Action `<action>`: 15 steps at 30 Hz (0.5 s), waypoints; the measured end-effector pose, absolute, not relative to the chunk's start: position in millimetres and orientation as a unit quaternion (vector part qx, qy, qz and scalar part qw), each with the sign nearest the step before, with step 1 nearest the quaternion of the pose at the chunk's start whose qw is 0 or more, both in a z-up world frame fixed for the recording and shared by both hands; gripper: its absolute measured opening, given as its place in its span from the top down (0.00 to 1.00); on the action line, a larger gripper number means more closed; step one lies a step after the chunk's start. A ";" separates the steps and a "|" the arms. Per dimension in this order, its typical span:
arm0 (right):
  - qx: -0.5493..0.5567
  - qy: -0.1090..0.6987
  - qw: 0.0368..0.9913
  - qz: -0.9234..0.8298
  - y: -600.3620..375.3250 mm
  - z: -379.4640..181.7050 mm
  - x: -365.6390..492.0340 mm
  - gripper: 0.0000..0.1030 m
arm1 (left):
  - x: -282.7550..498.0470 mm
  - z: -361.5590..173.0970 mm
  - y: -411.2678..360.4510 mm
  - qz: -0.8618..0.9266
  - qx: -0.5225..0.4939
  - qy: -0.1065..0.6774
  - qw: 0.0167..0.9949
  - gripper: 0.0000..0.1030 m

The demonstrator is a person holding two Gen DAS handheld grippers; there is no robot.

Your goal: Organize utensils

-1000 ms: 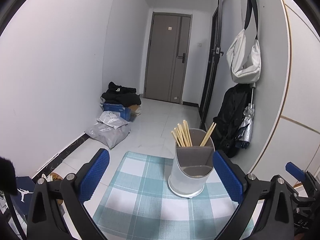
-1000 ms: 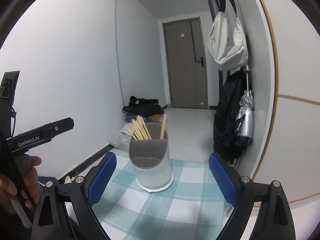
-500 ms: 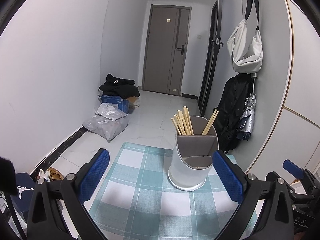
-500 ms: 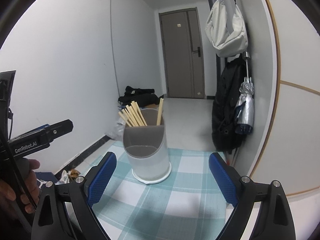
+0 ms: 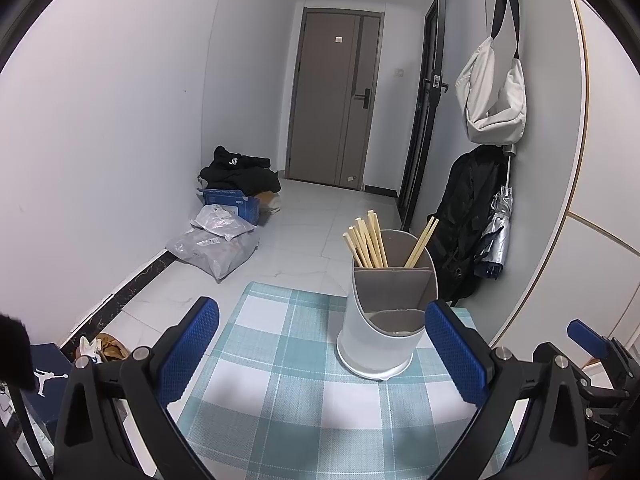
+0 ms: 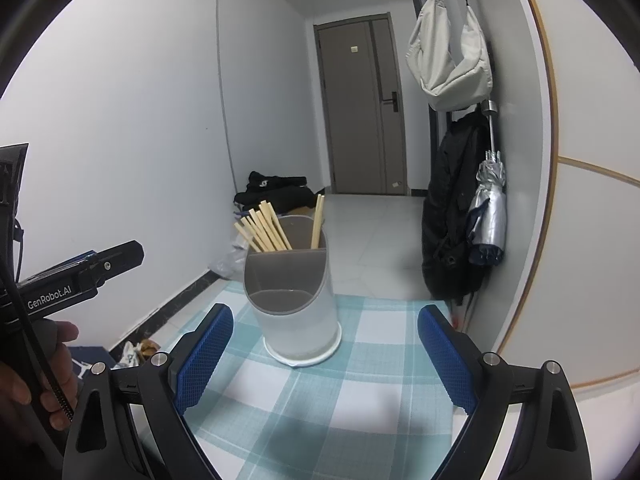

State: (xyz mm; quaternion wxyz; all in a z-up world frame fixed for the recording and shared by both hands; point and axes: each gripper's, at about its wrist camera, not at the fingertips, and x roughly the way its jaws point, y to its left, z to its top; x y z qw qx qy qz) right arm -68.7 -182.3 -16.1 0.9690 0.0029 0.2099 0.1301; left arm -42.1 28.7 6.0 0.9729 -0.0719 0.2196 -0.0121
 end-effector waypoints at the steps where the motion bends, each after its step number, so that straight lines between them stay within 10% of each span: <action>1: 0.003 0.210 0.969 0.129 -182.2 -16.1 -69.9 0.09 | -42.0 5.9 28.8 -0.012 -0.072 0.219 0.973 0.02; 15: 0.005 0.210 0.970 0.120 -183.6 -16.4 -74.7 0.09 | -43.7 6.1 28.8 -0.014 -0.069 0.220 0.973 0.02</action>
